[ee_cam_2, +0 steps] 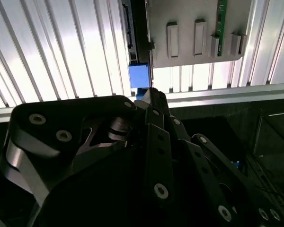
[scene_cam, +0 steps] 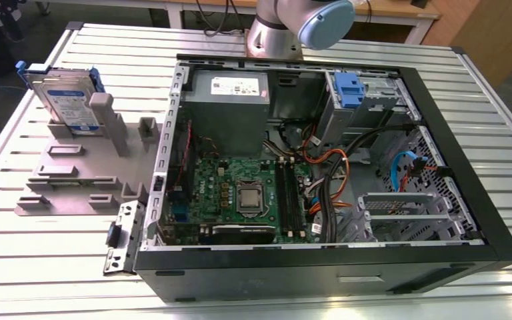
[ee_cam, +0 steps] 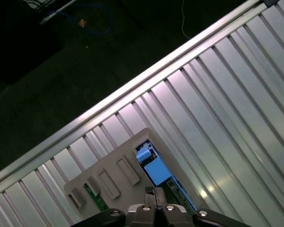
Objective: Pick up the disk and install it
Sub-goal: 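Pick up the disk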
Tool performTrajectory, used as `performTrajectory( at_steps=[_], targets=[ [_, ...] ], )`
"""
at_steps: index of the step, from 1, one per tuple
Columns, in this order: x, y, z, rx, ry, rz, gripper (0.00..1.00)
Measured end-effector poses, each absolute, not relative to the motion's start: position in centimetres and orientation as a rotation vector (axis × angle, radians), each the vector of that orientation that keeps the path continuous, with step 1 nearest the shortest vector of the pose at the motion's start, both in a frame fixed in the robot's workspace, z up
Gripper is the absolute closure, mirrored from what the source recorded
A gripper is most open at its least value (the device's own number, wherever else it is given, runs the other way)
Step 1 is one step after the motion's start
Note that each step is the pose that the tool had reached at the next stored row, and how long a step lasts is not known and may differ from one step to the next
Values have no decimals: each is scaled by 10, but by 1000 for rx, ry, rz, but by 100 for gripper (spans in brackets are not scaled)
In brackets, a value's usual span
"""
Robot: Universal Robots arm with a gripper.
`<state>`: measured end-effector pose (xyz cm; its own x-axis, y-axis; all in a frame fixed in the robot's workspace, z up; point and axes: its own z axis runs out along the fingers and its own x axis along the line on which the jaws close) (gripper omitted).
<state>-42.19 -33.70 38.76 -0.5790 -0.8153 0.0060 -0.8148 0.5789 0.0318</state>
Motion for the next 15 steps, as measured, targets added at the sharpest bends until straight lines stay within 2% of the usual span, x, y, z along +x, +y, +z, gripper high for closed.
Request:
performTrajectory(
  at_steps=[15],
  targets=[
    [-422, -337, 387, 1608, -2700, -21, 89]
  ],
)
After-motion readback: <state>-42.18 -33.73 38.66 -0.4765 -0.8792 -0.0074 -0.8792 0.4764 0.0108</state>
